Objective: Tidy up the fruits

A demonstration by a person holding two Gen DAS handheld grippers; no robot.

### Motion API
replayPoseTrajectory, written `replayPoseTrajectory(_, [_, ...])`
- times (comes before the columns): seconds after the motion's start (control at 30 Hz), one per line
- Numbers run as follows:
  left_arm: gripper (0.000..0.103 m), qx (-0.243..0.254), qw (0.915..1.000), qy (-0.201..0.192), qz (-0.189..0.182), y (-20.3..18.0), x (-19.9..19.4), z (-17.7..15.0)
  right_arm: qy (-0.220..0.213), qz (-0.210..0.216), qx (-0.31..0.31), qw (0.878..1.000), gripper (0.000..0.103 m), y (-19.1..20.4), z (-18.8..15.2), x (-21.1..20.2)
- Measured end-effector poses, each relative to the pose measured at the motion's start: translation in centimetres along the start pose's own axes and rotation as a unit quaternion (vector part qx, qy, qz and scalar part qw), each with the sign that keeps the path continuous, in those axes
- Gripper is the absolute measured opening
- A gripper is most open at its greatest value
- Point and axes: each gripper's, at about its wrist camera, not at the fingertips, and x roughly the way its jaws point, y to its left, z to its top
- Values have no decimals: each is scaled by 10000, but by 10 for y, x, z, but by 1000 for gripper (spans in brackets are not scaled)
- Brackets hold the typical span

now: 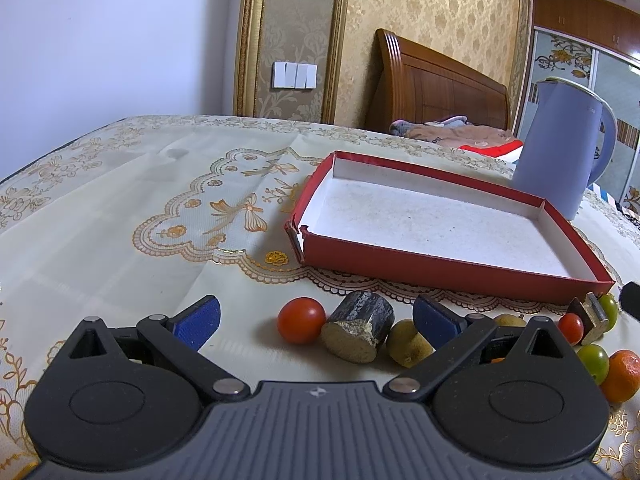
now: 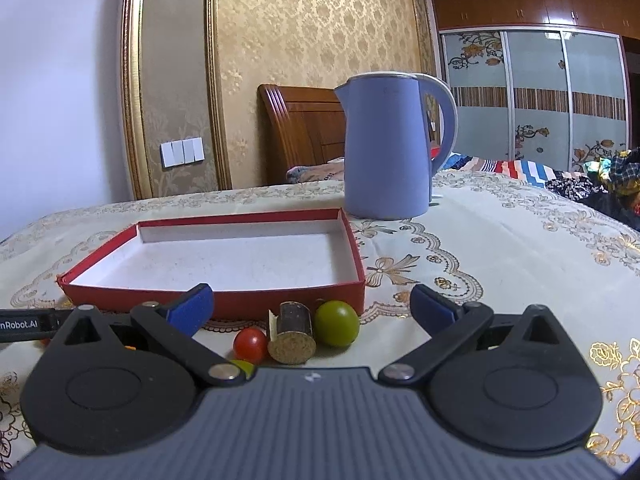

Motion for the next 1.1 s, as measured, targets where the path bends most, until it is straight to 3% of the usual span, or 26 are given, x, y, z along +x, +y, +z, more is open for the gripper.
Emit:
replayPoseTrajectory(0.1, [103,-37,10000,1,9,1,1,0,-190,339,339,9987,103,-19,0,-14])
replayPoseTrajectory(0.2, [103,-33,10000,52,8,1,3,0,153,193,-70,9997,103,-28,1,-12])
replayPoseTrajectory(0.43, [103,-40,10000,56,2,2,2,-1,729,189,211,9969,103,-65,1,-11])
replayPoseTrajectory(0.53, [103,-44,10000,49,-1,2,2,0,1100,395,-164,9930,103,-63,-6,-7])
replayPoseTrajectory(0.7, [103,-45,10000,55,4,2,2,0,1263,615,-818,9867,103,-39,-14,-5])
replayPoseTrajectory(0.87, [103,-57,10000,64,-5,2,2,0,1481,743,-1004,9811,85,-25,-16,5])
replayPoseTrajectory(1.1, [103,-55,10000,64,-6,2,2,0,1566,872,-1021,9785,72,-20,-16,13])
